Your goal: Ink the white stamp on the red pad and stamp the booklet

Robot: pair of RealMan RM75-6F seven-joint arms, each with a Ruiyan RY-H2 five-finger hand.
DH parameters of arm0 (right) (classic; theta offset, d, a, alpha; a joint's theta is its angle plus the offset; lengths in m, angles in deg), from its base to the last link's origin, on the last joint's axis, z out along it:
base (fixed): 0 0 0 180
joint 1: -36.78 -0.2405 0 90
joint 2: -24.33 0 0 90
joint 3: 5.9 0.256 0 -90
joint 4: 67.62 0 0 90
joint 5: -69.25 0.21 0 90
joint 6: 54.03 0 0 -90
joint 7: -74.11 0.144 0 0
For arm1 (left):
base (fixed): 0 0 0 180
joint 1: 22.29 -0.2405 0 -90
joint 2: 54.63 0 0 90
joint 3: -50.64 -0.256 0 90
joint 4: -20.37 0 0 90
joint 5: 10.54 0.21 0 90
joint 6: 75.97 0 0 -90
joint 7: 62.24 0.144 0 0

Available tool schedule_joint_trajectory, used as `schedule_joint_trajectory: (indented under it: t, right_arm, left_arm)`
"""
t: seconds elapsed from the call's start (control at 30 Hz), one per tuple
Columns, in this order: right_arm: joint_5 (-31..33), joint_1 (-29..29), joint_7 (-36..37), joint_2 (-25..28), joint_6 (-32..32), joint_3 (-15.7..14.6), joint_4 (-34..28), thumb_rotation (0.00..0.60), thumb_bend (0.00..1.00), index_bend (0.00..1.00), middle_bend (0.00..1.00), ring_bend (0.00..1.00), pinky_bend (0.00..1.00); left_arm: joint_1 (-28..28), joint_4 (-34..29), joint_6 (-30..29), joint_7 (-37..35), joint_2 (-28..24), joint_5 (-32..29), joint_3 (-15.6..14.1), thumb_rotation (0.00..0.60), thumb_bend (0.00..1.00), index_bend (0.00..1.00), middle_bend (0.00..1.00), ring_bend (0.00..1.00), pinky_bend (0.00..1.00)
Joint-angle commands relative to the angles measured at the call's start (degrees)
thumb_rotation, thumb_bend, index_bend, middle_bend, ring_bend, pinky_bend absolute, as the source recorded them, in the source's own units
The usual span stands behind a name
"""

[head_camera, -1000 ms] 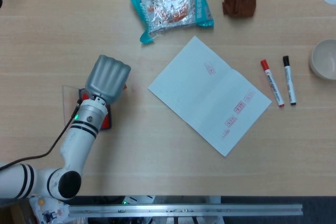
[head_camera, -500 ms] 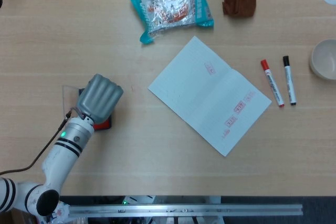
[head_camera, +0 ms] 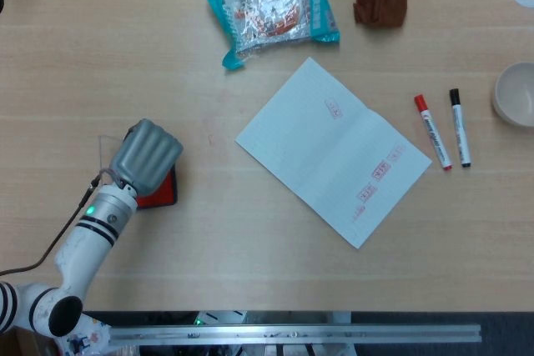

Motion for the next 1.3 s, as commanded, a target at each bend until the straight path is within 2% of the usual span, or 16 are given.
schedule_joint_trajectory:
  t: [0.03,0.97,1.3]
  right_arm:
    - [-0.1,0.0,-0.2,0.0,-0.1,0.0,-0.2,0.6,0.2,0.24,0.36,0.29,0.3]
    - [0.5,0.9,0.3,0.0,-0.7,0.0,0.3,0.6,0.2,0.24,0.36,0.29,0.3]
    - [0.3,0.9,0.4,-0.1,-0.8,0.1,0.3,0.6,0.2,0.24,0.36,0.29,0.3]
  left_arm:
    - [-0.4,0.6,0.7,0.1,0.0,0.2,-0.1,0.6,0.27,0.65,1.0,1.0,1.0]
    - [0.0,3.2,6.6,2.5,1.3,-1.6,2.7,0.6,0.27,0.66,1.0,1.0,1.0]
    - [0.8,-2.6,3.9,2.9,-2.4,1.6,4.5,0.6,0.27,0.66,1.0,1.0,1.0]
